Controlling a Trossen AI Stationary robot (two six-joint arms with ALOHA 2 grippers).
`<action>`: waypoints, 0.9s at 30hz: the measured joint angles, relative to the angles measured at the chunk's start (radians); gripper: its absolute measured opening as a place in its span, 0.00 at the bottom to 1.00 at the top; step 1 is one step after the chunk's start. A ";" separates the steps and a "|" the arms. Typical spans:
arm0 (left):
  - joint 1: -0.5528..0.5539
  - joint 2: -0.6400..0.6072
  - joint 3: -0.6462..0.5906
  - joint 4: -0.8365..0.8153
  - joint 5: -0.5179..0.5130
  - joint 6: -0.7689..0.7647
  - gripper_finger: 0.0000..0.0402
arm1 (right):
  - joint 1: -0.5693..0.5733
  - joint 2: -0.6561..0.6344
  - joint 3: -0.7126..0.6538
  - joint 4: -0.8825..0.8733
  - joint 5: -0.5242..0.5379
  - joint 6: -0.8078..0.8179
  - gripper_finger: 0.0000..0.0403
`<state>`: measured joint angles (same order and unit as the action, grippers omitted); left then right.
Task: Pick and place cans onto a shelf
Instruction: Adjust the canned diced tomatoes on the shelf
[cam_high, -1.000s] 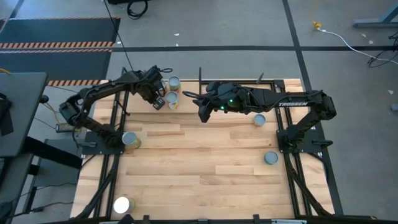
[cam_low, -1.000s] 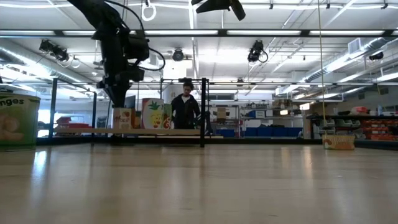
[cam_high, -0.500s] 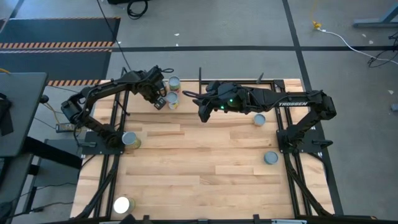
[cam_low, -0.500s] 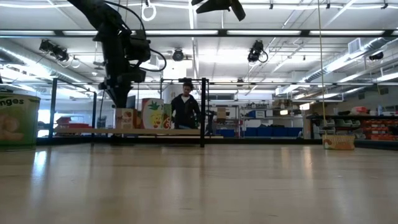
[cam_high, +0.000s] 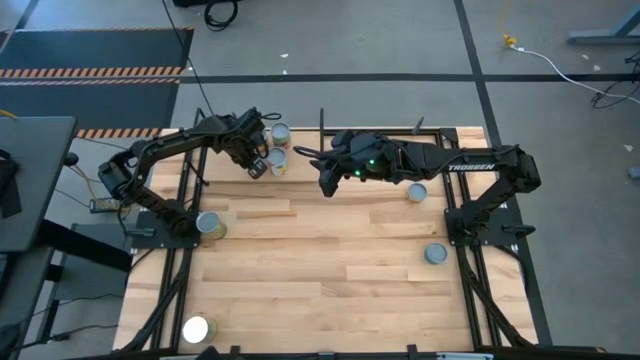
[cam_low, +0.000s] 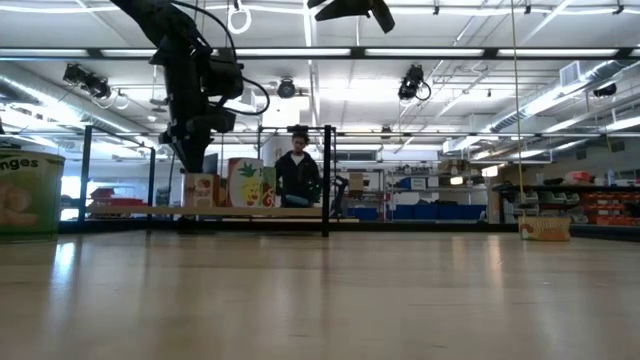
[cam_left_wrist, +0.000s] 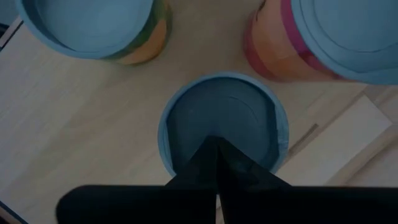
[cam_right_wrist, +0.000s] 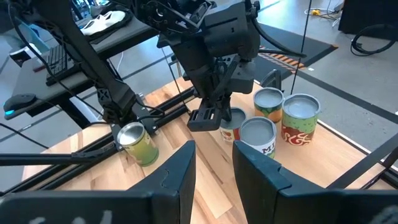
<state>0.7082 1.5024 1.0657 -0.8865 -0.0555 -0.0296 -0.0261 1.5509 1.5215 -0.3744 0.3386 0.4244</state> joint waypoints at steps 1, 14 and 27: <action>0.000 0.000 0.000 0.000 0.000 0.000 0.01 | 0.001 0.000 0.000 0.000 0.000 0.000 0.28; 0.002 0.001 -0.002 0.064 -0.034 0.014 0.01 | 0.015 0.000 0.000 0.000 -0.002 -0.001 0.28; 0.000 0.000 -0.002 0.025 -0.034 -0.013 0.01 | 0.024 0.000 0.000 -0.001 -0.015 -0.001 0.28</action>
<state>0.7078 1.5021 1.0641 -0.8616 -0.0895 -0.0422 -0.0017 1.5509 1.5215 -0.3751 0.3239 0.4232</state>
